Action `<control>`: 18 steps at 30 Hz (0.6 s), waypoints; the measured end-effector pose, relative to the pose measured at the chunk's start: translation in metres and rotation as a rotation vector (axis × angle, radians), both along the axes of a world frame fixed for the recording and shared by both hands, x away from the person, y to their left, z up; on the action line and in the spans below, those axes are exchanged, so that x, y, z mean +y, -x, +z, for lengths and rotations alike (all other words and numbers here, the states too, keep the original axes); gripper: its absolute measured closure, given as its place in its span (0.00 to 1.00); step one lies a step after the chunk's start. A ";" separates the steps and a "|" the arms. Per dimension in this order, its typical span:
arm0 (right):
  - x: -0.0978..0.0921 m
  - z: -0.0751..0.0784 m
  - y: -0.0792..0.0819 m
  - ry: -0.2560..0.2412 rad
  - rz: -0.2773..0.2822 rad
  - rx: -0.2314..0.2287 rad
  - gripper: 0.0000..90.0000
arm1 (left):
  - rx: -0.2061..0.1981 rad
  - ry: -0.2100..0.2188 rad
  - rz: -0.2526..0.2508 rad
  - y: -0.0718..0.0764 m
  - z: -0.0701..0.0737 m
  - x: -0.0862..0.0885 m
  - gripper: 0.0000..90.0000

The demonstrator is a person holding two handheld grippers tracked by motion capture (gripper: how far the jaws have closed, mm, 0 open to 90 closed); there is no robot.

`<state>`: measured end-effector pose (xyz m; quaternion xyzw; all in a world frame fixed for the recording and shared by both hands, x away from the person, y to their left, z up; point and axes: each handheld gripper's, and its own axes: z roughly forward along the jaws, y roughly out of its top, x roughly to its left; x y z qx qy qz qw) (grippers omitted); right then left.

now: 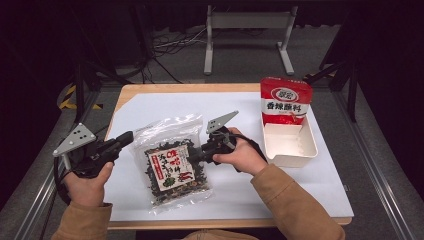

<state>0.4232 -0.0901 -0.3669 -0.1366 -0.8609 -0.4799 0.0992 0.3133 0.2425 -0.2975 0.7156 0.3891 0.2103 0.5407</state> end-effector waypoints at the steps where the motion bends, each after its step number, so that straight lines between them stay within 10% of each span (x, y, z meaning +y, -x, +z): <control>1: -0.001 0.000 0.000 0.002 0.008 -0.001 0.81 | 0.000 0.000 0.000 0.000 0.000 0.000 1.00; 8: -0.004 0.005 0.004 -0.021 0.028 0.018 0.84 | -0.024 0.017 0.010 0.002 0.000 0.002 0.99; 18: -0.020 0.025 0.011 -0.039 0.002 -0.015 0.84 | -0.012 0.052 -0.053 0.000 -0.002 0.004 0.70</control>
